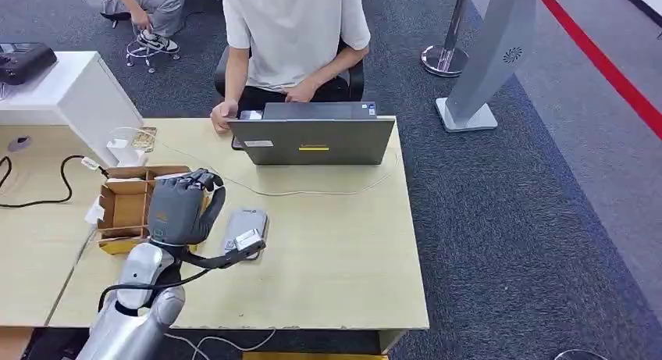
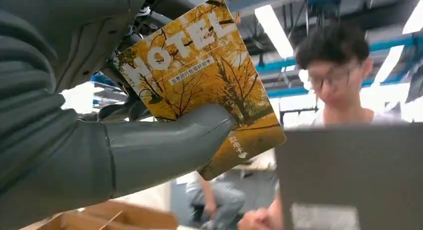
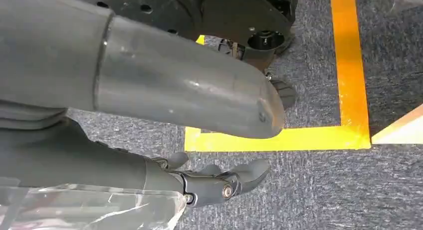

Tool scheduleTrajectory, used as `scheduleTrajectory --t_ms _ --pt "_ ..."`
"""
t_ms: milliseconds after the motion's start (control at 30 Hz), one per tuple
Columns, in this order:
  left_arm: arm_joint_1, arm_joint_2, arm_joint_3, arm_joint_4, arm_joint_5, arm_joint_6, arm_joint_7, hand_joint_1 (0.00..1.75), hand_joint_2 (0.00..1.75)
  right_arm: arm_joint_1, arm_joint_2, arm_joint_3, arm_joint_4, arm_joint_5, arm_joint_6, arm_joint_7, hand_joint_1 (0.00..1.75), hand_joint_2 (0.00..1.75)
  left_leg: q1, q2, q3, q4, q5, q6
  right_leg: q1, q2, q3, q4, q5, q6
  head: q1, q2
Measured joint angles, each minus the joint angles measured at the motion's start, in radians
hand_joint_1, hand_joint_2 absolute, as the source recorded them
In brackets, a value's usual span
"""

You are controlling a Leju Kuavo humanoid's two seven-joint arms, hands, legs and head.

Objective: Pass the card to the sensor for recognition and then transmit it.

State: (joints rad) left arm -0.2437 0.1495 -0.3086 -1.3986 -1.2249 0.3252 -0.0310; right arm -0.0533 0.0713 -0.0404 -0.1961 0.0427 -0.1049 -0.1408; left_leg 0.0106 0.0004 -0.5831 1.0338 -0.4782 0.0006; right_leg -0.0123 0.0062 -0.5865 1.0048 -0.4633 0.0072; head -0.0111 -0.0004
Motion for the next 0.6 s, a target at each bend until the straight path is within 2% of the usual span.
scheduleTrajectory --t_ms 233,467,600 --pt "-0.043 0.006 -0.002 0.093 -0.045 -0.129 0.09 1.75 1.75 0.002 0.0 -0.005 0.001 0.01 0.0 0.003 0.0 0.0 0.0 0.0 0.0 0.0 0.001 0.0 0.0 0.0 0.0 0.0 0.001 0.0 0.0 0.0" --pt "-0.065 0.007 -0.028 0.153 -0.034 -0.211 0.098 1.75 1.75 0.003 0.0 -0.006 0.002 0.013 -0.002 0.01 0.0 0.0 0.0 0.0 0.0 0.0 0.001 0.001 0.0 0.0 0.0 0.0 0.001 0.0 0.0 0.0" --pt "-0.071 0.014 -0.052 0.174 -0.007 -0.255 0.082 1.75 1.75 0.003 0.0 -0.006 0.002 0.019 -0.001 0.012 0.0 0.0 0.0 0.0 0.0 0.0 0.001 0.001 0.0 0.0 0.0 0.0 0.001 0.0 0.0 0.0"
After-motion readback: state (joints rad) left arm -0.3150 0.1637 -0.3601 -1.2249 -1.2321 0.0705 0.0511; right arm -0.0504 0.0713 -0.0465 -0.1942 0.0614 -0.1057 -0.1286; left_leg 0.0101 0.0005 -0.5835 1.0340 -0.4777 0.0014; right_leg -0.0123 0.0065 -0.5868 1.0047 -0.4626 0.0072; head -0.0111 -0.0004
